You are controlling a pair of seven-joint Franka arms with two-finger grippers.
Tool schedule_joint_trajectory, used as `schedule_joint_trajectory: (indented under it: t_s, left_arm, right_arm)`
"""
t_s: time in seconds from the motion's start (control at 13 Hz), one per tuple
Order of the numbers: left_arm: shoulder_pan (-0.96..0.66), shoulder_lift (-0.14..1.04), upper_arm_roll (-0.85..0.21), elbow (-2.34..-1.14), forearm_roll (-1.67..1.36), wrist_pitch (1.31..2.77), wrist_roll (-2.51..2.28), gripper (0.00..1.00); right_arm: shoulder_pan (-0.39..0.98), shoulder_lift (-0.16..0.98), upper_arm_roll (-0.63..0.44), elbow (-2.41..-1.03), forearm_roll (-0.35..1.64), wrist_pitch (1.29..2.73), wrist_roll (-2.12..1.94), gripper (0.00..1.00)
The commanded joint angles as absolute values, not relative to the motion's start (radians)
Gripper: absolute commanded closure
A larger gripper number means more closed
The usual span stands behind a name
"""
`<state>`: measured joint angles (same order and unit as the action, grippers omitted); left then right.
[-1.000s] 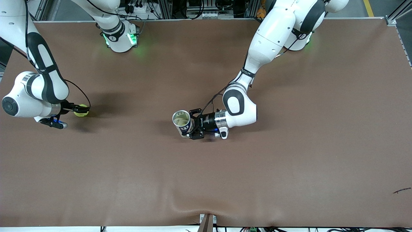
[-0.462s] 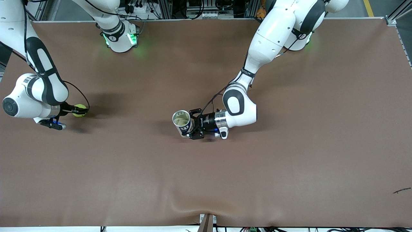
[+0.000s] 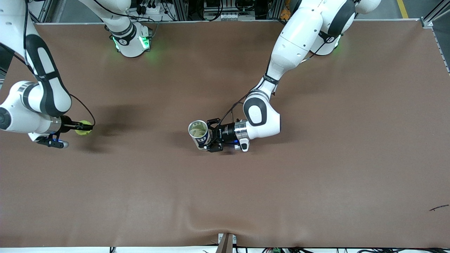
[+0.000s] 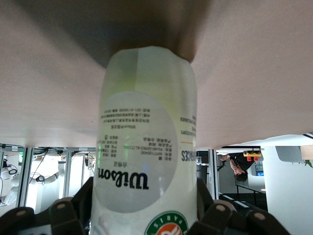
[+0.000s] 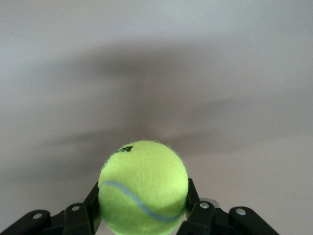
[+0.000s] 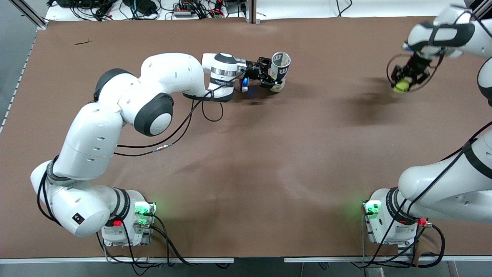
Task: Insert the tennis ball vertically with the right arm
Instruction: 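Grasp the second tennis ball with the right gripper and lift it, then carry the second ball with the right gripper over the can opening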
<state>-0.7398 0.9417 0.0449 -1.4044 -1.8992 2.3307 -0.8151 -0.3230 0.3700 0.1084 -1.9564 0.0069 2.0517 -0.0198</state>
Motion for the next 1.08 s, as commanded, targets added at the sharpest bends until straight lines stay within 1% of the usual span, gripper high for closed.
schedule_joint_trajectory:
  t_s: [0.0, 0.23, 0.54, 1.0]
  left_arm:
    - [-0.749, 0.95, 0.046, -1.396, -1.927, 2.347, -0.795, 0.17]
    - [-0.749, 0.95, 0.046, -1.397, -1.925, 2.347, -0.795, 0.17]
    - [-0.749, 0.948, 0.046, -1.396, -1.927, 2.347, -0.795, 0.17]
    - [-0.749, 0.954, 0.046, -1.396, -1.927, 2.347, -0.795, 0.17]
  right_arm:
    - [-0.296, 0.347, 0.208, -1.775, 0.063, 1.846, 0.171, 0.41]
    - [-0.1, 0.365, 0.215, -1.662, 0.064, 1.825, 0.507, 0.41]
    - [0.116, 0.454, 0.213, -1.511, 0.155, 1.822, 0.922, 0.41]
    - [0.29, 0.593, 0.213, -1.278, 0.16, 1.833, 1.251, 0.41]
